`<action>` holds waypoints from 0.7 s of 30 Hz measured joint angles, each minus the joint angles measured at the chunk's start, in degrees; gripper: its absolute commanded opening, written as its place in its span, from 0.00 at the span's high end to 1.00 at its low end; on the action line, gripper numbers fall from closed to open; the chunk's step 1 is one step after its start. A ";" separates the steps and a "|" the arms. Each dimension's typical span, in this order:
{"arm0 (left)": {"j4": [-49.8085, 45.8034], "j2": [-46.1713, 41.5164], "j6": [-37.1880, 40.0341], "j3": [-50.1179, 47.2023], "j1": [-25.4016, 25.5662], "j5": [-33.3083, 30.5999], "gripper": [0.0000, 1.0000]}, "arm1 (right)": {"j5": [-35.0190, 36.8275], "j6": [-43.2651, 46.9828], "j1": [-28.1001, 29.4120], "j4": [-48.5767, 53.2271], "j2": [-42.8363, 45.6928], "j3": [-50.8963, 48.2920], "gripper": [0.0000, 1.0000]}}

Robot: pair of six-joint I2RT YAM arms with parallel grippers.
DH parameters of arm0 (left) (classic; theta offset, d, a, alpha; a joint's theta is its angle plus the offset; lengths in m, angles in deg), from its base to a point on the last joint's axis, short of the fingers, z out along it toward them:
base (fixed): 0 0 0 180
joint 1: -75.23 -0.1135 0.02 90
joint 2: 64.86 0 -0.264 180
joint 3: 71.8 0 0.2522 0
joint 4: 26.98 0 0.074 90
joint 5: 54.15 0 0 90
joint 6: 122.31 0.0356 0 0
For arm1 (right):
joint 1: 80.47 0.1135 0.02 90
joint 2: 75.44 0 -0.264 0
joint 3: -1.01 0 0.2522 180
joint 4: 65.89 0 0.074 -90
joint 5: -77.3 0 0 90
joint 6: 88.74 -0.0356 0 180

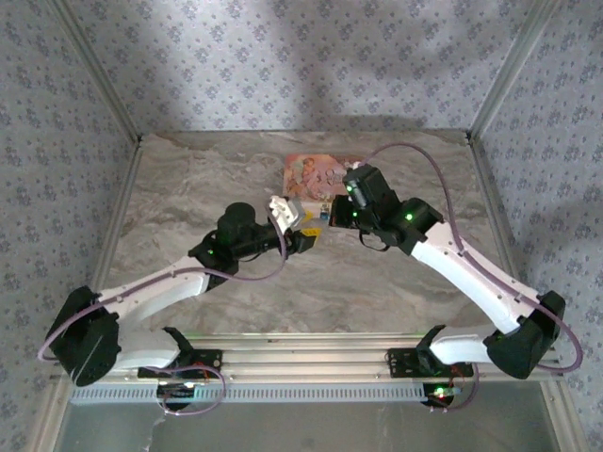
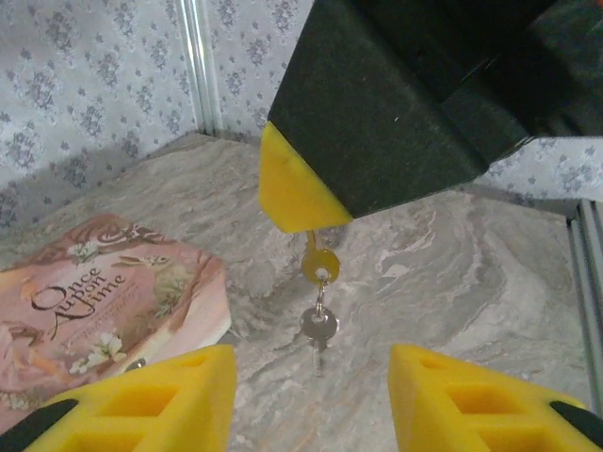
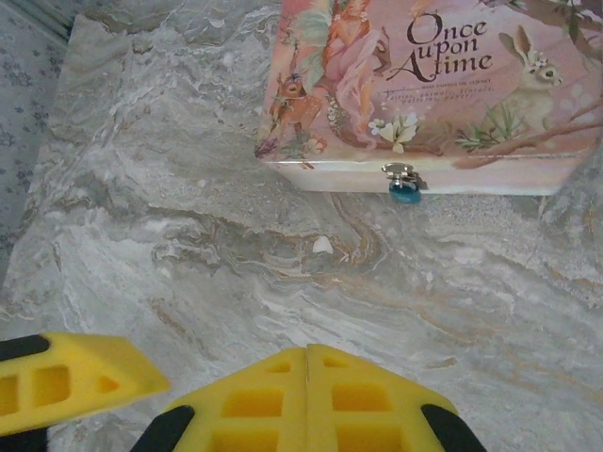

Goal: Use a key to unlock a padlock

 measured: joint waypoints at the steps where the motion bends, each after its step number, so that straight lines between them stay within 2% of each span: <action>1: 0.26 0.87 0.92 0.31 0.46 -0.50 0.54 | -0.02 -0.57 -0.13 -0.04 0.39 -0.31 1.00; 8: 2.86 5.68 6.21 2.21 4.74 -5.86 0.54 | -0.44 -4.79 -0.52 -0.13 1.97 -2.34 1.00; 21: 3.23 10.71 11.85 5.88 6.47 -11.37 0.57 | -2.91 -10.14 -2.56 -3.63 2.97 -6.56 1.00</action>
